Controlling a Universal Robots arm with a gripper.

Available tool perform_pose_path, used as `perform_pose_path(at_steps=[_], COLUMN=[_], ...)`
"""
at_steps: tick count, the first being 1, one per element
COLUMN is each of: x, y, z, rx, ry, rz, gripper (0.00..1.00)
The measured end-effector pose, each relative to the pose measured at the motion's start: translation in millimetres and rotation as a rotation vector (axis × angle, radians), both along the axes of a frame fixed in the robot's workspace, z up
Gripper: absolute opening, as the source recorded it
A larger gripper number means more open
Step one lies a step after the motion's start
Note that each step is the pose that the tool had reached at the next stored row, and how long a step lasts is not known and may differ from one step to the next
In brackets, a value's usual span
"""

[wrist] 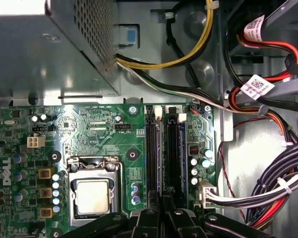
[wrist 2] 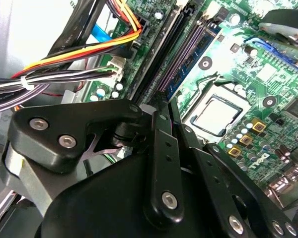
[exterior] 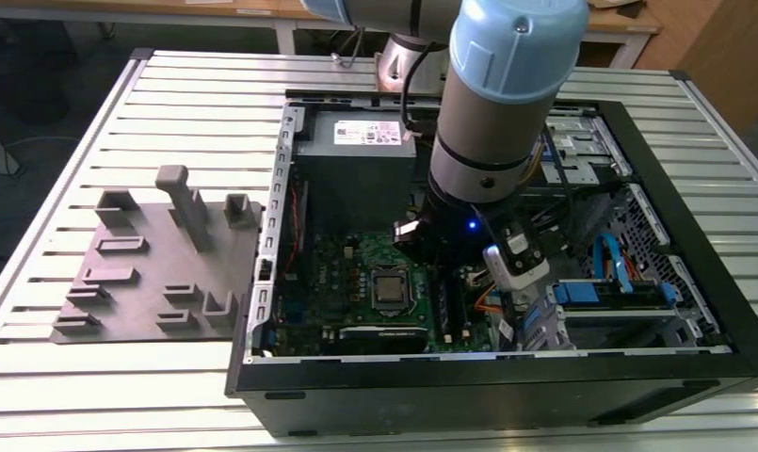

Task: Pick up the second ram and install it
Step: 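Insert the second ram into the second slot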

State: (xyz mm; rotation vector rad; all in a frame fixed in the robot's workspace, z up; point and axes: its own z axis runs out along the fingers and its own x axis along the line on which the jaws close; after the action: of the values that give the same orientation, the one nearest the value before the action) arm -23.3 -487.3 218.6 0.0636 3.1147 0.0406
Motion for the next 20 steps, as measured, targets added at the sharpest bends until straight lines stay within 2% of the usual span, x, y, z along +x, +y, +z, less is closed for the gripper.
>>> perform_pose_path(at_steps=[20], x=[-2.0], y=[1.7], z=[-3.4], rx=[-0.0017], ry=[0.0001], rz=[0.005], gripper=[0.14])
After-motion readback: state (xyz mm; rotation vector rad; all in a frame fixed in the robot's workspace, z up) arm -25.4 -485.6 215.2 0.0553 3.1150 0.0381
